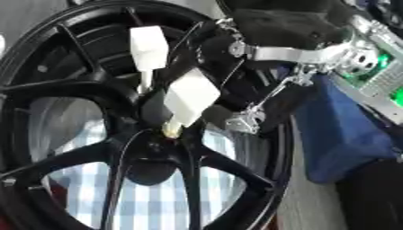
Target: Pull the pin out of the wheel hub.
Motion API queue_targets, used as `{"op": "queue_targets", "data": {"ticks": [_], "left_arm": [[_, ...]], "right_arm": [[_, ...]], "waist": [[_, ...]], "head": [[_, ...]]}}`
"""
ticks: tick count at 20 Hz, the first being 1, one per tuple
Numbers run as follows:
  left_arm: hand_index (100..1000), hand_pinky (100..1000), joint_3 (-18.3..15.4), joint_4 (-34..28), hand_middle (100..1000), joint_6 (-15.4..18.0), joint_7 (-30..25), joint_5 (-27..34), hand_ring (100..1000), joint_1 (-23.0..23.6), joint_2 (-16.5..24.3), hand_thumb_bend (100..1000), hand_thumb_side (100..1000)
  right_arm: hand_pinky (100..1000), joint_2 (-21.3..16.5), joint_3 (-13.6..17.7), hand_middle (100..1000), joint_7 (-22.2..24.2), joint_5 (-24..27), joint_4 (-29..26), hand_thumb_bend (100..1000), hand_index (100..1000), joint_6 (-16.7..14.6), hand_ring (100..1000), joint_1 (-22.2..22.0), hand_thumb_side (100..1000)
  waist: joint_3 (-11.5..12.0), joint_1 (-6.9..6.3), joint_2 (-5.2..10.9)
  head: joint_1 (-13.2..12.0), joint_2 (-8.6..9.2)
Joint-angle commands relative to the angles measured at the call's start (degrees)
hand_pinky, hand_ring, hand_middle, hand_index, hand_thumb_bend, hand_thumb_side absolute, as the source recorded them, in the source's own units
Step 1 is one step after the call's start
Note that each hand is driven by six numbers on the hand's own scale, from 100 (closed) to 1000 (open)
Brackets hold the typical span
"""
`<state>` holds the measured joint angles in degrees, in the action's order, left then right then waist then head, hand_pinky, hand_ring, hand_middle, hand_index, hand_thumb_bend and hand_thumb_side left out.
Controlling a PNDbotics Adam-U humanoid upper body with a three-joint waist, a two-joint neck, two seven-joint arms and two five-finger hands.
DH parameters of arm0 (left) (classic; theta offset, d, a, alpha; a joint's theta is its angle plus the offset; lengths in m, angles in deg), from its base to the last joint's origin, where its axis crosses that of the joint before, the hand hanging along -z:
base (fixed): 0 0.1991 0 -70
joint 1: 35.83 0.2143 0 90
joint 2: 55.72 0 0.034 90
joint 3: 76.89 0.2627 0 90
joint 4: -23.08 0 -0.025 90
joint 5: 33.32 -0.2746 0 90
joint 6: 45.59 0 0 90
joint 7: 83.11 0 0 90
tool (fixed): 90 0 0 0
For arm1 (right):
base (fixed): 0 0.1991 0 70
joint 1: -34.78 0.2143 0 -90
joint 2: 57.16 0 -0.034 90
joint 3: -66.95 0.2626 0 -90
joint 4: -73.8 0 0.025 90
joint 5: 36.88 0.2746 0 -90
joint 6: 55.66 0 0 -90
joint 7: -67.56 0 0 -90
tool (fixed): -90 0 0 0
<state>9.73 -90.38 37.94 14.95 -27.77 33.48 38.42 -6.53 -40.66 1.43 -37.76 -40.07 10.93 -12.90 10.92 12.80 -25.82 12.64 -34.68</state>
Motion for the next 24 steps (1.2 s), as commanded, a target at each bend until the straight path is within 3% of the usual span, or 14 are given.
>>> {"op": "queue_targets", "data": {"ticks": [1, 6, 10, 16, 19, 21, 22, 24], "left_arm": [[728, 537, -0.58, -1.13, 609, -0.03, 0.21, 0.08, 625, -0.05, 0.57, 100, 782], [728, 537, -1.25, -1.13, 609, 0.01, 0.81, -0.05, 624, 1.00, 0.39, 100, 777], [729, 537, -2.61, -1.13, 609, 0.27, 2.24, -0.18, 625, 2.20, 0.09, 100, 774], [729, 536, -3.89, -1.13, 609, 0.60, 3.88, -0.44, 627, 3.49, -0.23, 100, 770], [729, 536, -4.33, -1.13, 610, 0.66, 4.43, -0.50, 627, 3.82, -0.42, 100, 768], [729, 536, -4.53, -1.13, 609, 0.78, 4.68, -0.52, 627, 3.77, -0.44, 100, 768], [729, 535, -4.67, -1.13, 609, 0.84, 4.84, -0.55, 627, 3.72, -0.45, 100, 767], [729, 535, -4.65, -1.13, 609, 0.94, 4.92, -0.52, 627, 3.53, -0.50, 100, 767]], "right_arm": [[833, -2.58, 2.01, 240, -1.07, 1.66, -0.72, 100, 350, 0.67, 680, 0.00, 212], [837, -5.47, 7.81, 226, -5.03, 5.69, -0.58, 100, 345, 3.36, 679, -5.36, 198], [836, -7.25, 13.71, 219, -8.68, 9.33, 3.24, 100, 344, 6.68, 677, -11.14, 202], [831, -5.05, 22.74, 237, -14.24, 14.78, 11.14, 100, 363, 10.80, 676, -20.17, 240], [833, -1.21, 27.34, 315, -17.07, 14.53, 15.71, 100, 435, 13.03, 702, -24.77, 245], [846, 1.67, 30.30, 466, -18.89, 13.07, 18.66, 100, 582, 14.08, 762, -27.72, 218], [856, 3.17, 31.81, 589, -19.82, 12.20, 20.18, 100, 693, 14.83, 806, -29.24, 212], [865, 6.25, 34.90, 680, -21.72, 10.34, 23.27, 100, 769, 16.60, 850, -32.33, 222]], "waist": [[-0.59, -0.97, 2.03], [-2.90, -2.63, 2.67], [-6.46, -4.90, 3.21], [-10.62, -7.32, 3.99], [-11.79, -8.13, 4.29], [-12.12, -8.48, 4.15], [-12.25, -8.67, 3.99], [-11.88, -8.82, 3.84]], "head": [[-0.07, -0.18], [-1.93, -0.90], [-5.42, -0.61], [-9.58, -0.51], [-11.14, -0.52], [-11.79, -0.42], [-12.11, -0.30], [-11.99, -0.20]]}}
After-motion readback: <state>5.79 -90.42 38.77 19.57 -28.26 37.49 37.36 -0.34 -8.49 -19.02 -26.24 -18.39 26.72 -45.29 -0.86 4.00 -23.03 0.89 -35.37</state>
